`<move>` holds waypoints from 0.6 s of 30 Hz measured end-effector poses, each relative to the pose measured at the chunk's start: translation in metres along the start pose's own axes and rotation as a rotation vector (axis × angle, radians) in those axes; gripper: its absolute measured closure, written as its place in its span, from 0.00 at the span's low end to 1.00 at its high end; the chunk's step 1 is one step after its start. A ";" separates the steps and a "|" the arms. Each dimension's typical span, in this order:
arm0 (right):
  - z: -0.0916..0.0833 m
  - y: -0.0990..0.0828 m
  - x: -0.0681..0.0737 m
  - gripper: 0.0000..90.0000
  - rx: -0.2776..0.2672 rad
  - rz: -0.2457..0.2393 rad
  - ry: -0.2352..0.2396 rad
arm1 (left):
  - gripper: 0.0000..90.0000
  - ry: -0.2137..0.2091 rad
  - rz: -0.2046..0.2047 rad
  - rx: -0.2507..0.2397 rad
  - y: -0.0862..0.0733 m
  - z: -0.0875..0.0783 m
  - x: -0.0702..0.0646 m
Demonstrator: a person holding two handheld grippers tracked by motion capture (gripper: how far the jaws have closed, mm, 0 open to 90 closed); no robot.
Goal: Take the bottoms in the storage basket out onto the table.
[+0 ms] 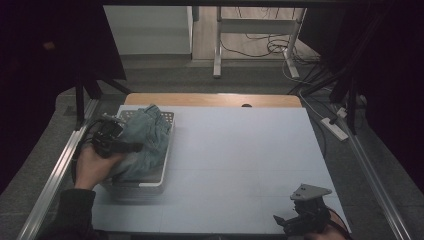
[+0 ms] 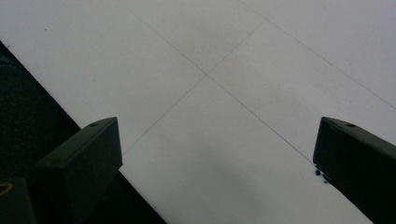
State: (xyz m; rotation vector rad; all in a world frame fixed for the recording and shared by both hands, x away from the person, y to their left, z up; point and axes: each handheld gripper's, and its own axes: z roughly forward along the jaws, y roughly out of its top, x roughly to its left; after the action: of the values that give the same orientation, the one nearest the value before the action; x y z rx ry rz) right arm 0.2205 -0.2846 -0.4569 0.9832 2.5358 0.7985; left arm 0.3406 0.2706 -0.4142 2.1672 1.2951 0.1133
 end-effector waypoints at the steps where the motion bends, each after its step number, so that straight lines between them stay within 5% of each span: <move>1: 0.000 0.000 0.000 0.02 0.001 0.001 0.000 | 0.67 -0.003 0.000 -0.006 0.001 -0.001 0.000; 18: 0.000 0.000 -0.001 0.02 0.000 0.011 -0.002 | 0.67 -0.049 0.021 -0.097 0.018 -0.030 -0.013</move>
State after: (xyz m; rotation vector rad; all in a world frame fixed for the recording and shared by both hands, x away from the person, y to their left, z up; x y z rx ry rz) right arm 0.2212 -0.2852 -0.4569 0.9982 2.5311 0.8008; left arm 0.3362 0.2674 -0.3769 2.0892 1.2144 0.1285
